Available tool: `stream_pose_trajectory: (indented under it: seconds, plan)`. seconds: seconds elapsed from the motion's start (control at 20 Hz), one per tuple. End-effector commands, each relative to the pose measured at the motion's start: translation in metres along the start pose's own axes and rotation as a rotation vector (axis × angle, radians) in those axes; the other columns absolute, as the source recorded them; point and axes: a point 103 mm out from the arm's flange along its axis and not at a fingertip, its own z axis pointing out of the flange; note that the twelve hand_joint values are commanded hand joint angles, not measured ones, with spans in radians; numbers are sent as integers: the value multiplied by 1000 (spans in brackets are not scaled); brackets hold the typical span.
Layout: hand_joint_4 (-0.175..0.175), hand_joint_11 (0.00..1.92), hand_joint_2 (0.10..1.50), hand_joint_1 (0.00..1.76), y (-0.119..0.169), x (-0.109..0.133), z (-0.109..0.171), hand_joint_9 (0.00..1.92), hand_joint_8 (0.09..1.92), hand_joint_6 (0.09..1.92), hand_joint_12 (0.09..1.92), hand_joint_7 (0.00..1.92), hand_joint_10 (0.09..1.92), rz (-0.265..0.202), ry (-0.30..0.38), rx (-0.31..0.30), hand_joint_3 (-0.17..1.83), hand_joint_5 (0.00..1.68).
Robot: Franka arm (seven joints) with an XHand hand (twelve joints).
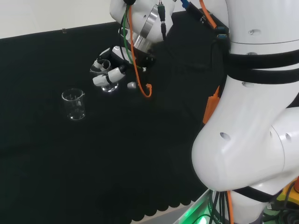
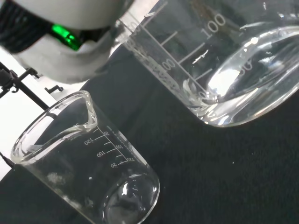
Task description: Pour the water from the handheld beaker into the one on the table.
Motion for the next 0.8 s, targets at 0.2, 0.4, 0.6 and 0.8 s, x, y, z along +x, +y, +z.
stream_pose_trajectory:
  seconds: [0.2, 0.4, 0.6, 0.8]
  plan:
    - [175, 1234, 675, 1143, -8, 7, -9, 1631, 87, 343, 833, 1739, 87, 4, -49, 20, 533, 1420]
    - [175, 1235, 675, 1144, -6, 17, -6, 1633, 87, 339, 833, 1740, 87, 4, -122, 53, 533, 1423]
    - [175, 1236, 675, 1144, -11, 23, -13, 1634, 87, 336, 833, 1741, 87, 0, -161, 66, 533, 1424]
    - [175, 1239, 675, 1144, -11, 30, -13, 1635, 87, 334, 834, 1742, 87, 8, -222, 85, 532, 1425]
